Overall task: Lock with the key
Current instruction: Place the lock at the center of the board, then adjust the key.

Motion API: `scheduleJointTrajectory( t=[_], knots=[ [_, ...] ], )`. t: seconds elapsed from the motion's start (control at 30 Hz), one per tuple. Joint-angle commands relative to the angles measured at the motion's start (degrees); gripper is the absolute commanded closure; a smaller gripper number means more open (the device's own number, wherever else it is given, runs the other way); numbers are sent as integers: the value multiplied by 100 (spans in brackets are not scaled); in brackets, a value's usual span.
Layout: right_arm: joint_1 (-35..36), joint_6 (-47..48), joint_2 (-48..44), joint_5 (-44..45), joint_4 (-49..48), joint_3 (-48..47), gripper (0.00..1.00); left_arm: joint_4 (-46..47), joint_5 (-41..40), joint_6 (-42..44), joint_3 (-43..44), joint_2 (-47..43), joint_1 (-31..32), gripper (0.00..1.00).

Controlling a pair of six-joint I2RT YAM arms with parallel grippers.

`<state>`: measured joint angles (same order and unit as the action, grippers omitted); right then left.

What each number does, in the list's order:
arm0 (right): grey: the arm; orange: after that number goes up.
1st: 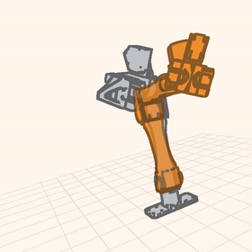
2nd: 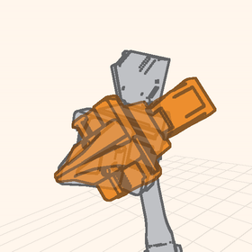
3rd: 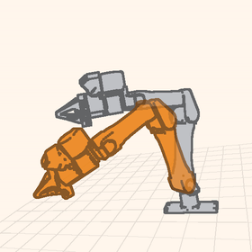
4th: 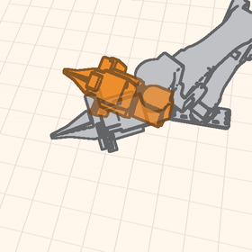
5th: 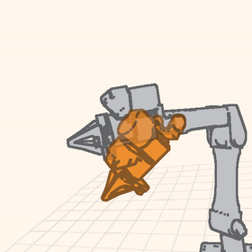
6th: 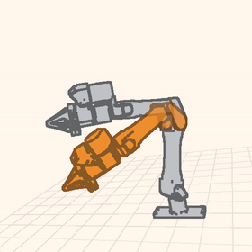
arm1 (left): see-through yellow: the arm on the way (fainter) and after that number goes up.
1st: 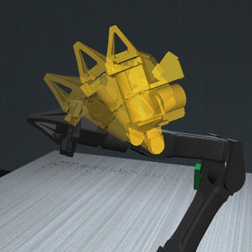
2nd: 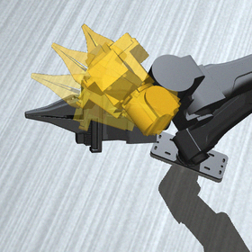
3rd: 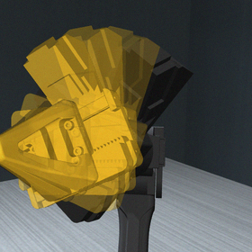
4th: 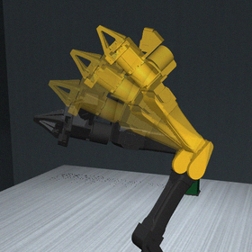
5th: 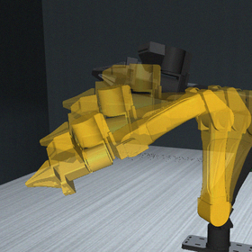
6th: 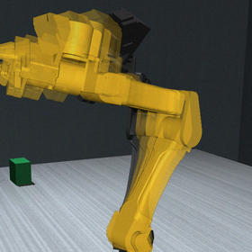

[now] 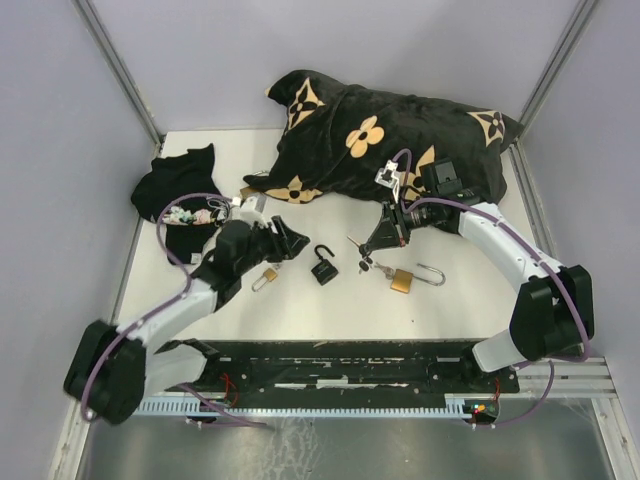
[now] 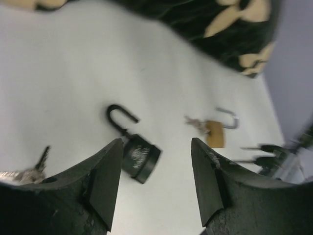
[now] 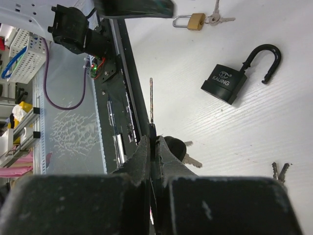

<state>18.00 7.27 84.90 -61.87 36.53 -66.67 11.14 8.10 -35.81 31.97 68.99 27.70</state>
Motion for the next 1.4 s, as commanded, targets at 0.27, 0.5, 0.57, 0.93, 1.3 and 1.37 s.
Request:
scheduleJointTrajectory(
  t=[0.27,0.5,0.57,0.93,1.3,1.37],
  knots=[
    [250,543,-203,-780,-1,-25,98,3953,1473,-1196,-677,-698,783,30],
    [326,758,-277,-1196,252,-144,98,4104,1195,-1013,-209,8,1307,33],
    [319,757,-305,-1205,250,-124,98,4074,1215,-1026,-179,88,1328,35],
    [328,793,-251,-1261,337,-184,98,3769,1722,-992,-69,184,1361,52],
    [324,844,-296,-1159,388,-204,98,3472,2266,-916,80,299,1353,66],
    [327,848,-291,-1149,394,-203,98,3395,2269,-873,67,255,1354,66]
  ],
)
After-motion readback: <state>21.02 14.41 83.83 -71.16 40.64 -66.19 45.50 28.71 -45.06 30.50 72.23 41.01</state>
